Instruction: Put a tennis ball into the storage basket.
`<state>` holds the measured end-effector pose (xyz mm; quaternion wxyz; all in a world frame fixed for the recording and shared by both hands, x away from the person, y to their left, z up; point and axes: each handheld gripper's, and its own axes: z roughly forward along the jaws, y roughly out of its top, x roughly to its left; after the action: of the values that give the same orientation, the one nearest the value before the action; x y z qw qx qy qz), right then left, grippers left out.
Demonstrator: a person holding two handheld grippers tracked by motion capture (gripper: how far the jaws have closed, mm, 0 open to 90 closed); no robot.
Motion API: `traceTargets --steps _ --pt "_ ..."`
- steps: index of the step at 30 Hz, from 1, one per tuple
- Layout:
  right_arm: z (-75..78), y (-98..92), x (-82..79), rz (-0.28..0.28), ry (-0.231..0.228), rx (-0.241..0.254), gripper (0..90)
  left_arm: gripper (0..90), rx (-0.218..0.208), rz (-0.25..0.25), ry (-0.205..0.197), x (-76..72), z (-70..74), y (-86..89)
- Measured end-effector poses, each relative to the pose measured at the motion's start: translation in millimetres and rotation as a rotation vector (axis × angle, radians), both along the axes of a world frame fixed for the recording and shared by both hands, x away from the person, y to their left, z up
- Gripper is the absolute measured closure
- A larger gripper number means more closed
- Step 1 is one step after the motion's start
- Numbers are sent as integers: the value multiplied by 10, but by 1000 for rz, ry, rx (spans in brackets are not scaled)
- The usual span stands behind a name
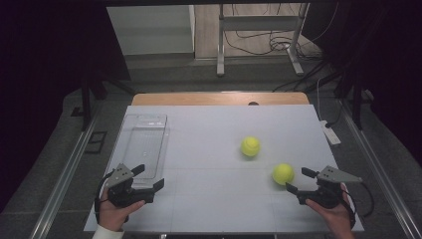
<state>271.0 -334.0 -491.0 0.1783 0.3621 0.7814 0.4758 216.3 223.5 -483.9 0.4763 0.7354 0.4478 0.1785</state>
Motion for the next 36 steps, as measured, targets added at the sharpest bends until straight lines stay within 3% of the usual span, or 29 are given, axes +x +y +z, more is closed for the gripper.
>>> traceTargets --steps 21,36 --pt "9 11 4 -1 -2 -8 147 113 4 5 10 12 -49 -2" --pt "0 22 0 12 1 8 156 107 10 -1 4 36 -38 -104"
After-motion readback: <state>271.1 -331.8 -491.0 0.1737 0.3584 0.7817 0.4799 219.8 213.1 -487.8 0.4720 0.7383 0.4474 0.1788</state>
